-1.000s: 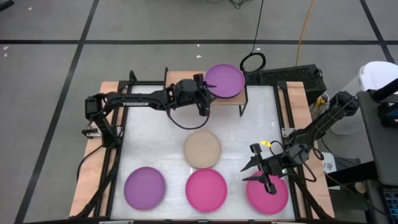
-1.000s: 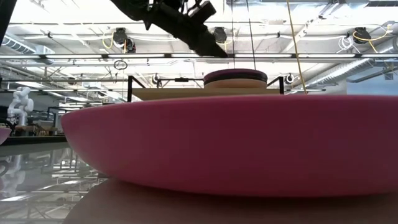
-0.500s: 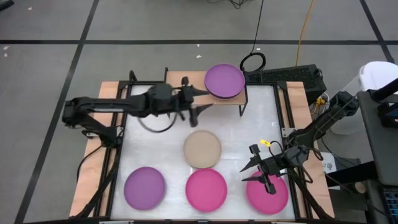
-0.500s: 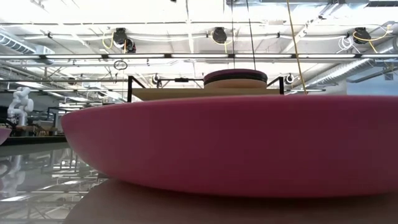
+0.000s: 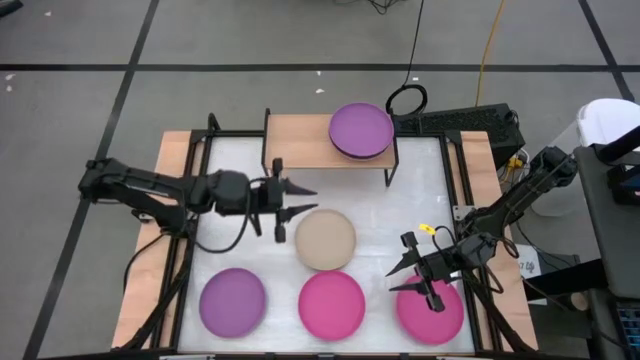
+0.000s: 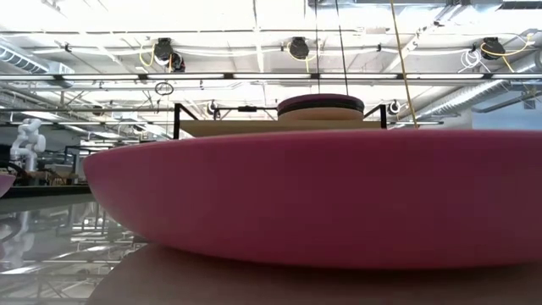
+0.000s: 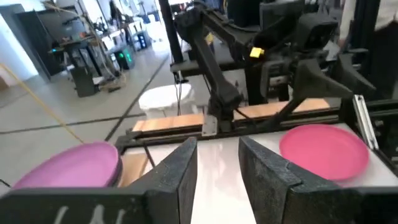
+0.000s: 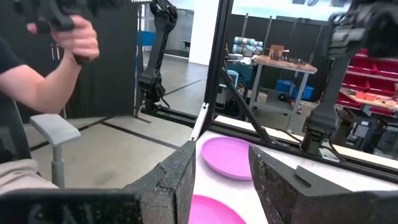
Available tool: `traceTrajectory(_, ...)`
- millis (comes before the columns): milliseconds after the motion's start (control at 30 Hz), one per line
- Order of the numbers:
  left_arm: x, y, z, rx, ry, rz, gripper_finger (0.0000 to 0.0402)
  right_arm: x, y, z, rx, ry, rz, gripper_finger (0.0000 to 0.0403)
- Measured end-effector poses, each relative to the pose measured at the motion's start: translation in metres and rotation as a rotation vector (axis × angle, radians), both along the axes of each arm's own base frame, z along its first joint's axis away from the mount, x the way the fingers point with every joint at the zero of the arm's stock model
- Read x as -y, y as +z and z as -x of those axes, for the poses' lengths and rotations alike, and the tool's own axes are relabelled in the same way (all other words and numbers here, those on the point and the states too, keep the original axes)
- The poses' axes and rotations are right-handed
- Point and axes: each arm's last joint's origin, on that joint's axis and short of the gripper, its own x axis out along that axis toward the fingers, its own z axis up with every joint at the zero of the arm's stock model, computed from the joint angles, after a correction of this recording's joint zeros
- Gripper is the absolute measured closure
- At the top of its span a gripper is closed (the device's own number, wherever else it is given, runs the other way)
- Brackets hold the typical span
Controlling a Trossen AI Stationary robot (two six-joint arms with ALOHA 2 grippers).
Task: Place and stack plates onto a shelf
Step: Put the right pink plate on the shelf
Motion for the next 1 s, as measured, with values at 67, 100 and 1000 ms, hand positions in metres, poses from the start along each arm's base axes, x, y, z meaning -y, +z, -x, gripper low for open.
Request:
traceTrajectory(67, 0.004, -0.011, 0.008, 0.04, 0.0, 0.018, 0.028, 0.0, 0.0, 0.0, 0.0, 0.001, 0.0, 0.0273)
traceTrajectory(100, 0.005, -0.019, 0.015, 0.046, -0.006, 0.029, 0.028, 0.0, 0.0, 0.0, -0.001, 0.001, -0.001, 0.0273)
traceTrajectory(1000, 0.005, -0.092, 0.069, 0.135, -0.027, 0.136, 0.0279, 0.034, 0.0, 0.004, -0.938, -0.237, -0.144, 0.0273)
